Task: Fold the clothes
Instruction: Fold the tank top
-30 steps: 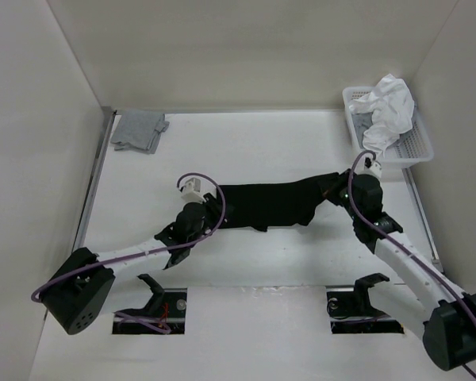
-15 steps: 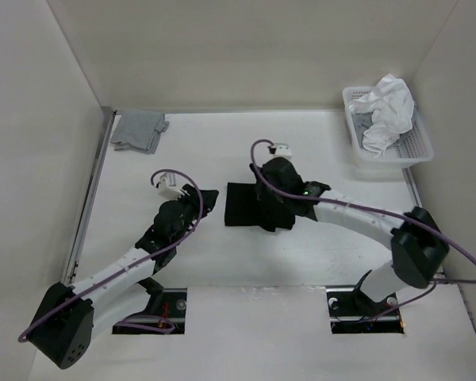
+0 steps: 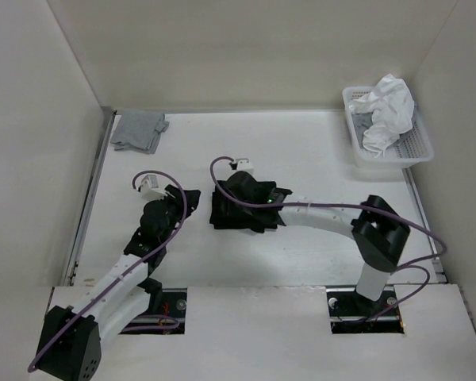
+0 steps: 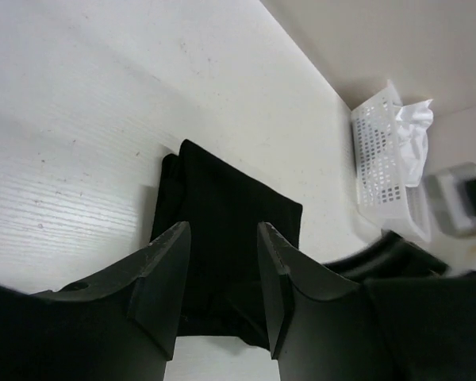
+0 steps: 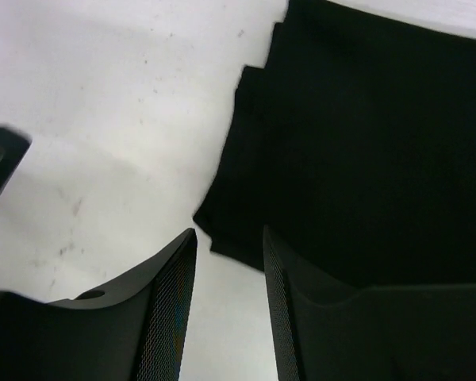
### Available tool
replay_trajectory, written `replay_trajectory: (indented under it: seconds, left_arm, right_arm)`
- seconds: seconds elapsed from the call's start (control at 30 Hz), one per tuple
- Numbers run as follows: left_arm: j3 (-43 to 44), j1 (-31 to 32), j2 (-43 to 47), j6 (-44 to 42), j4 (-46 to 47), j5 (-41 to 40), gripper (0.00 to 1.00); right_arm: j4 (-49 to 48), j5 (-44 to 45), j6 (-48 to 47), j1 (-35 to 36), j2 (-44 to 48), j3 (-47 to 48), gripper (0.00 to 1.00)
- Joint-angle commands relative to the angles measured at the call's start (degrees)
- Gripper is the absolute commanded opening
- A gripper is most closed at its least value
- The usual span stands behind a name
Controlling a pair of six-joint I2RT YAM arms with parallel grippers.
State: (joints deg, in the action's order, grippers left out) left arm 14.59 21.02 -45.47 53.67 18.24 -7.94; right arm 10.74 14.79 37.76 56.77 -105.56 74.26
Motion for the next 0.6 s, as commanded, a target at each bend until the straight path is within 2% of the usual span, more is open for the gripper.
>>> replay_trajectory:
  seconds: [0.0,0.07,0.2,0.23,0.33,0.4,0.5,0.57]
  left_arm:
    - [1.31,-0.41,-1.37,-1.99,0.48,1.62,0.38]
    - [2.11,0.12,-2.77,-2.69,0.66,1.44,0.38]
    - [4.04,2.75,-6.46,-4.88,0.49,0.65,0.39]
    - [4.48,3.11,-7.34,-5.76,0.31,0.56,0.39]
    - [5.71,3.37,-8.92,-7.78,-1.70,0.13,0.40]
    - [6.67,2.94,-9.89,-9.28,-3.73,-0.40,0.42]
    - [7.29,2.32,-10.86,-10.60,-5.93,-1.63,0.45]
    - [7.73,1.97,-11.91,-11.04,-7.16,-2.07,0.46]
  right_arm:
    - [-5.64,0.33,0.65,-1.09,11.31,-5.77,0.42]
    - [-7.48,1.20,0.21,-2.67,16.23,-10.60,0.39]
    - [-13.01,1.65,0.21,-7.94,27.57,-22.63,0.05]
    - [-14.94,1.74,0.04,-9.52,30.91,-25.97,0.02]
    - [-20.31,0.77,0.21,-15.75,39.96,-35.56,0.01]
    - [-22.68,0.42,0.39,-19.88,44.54,-40.40,0.10]
    - [-27.52,-0.02,0.56,-26.21,48.86,-46.47,0.40]
    - [-30.15,-0.11,0.56,-29.56,49.75,-49.28,0.55]
